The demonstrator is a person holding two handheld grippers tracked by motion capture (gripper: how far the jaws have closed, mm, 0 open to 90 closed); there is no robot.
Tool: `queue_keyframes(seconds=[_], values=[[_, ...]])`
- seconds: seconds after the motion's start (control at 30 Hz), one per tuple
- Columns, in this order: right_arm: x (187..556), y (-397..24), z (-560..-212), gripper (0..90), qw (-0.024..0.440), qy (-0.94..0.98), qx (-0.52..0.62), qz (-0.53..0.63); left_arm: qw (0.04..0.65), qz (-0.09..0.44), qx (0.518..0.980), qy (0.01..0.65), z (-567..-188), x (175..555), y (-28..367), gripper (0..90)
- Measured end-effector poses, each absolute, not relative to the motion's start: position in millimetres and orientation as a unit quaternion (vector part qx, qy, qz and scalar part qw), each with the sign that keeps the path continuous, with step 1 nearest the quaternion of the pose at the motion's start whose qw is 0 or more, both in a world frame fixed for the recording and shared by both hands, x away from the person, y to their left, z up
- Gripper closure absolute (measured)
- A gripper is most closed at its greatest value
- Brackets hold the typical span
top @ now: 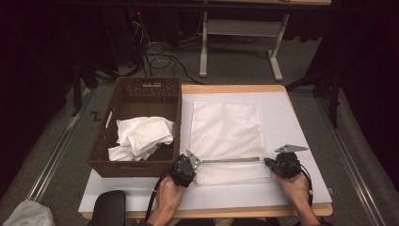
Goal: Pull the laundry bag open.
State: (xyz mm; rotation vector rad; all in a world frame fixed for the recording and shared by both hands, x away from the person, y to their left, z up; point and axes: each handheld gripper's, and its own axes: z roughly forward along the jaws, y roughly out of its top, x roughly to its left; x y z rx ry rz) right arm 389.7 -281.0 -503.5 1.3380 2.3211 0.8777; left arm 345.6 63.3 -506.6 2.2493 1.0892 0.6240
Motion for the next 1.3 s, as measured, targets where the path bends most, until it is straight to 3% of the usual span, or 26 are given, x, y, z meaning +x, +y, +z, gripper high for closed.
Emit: queue_keyframes(seconds=[0.43, 0.93, 1.3], values=[[387, -281, -503, 86.7, 0.161, 0.811, 0.469, 0.31, 0.305, 0.217, 0.836, 0.4, -501, 345, 60, 79.5], [382, -281, -499, 67.6, 0.165, 0.808, 0.461, 0.328, 0.356, 0.203, 0.824, 0.391, -492, 341, 59, 57.5], [376, -287, -490, 61.3, 0.184, 0.792, 0.464, 0.351, 0.367, 0.176, 0.838, 0.363, -490, 344, 45, 52.9]])
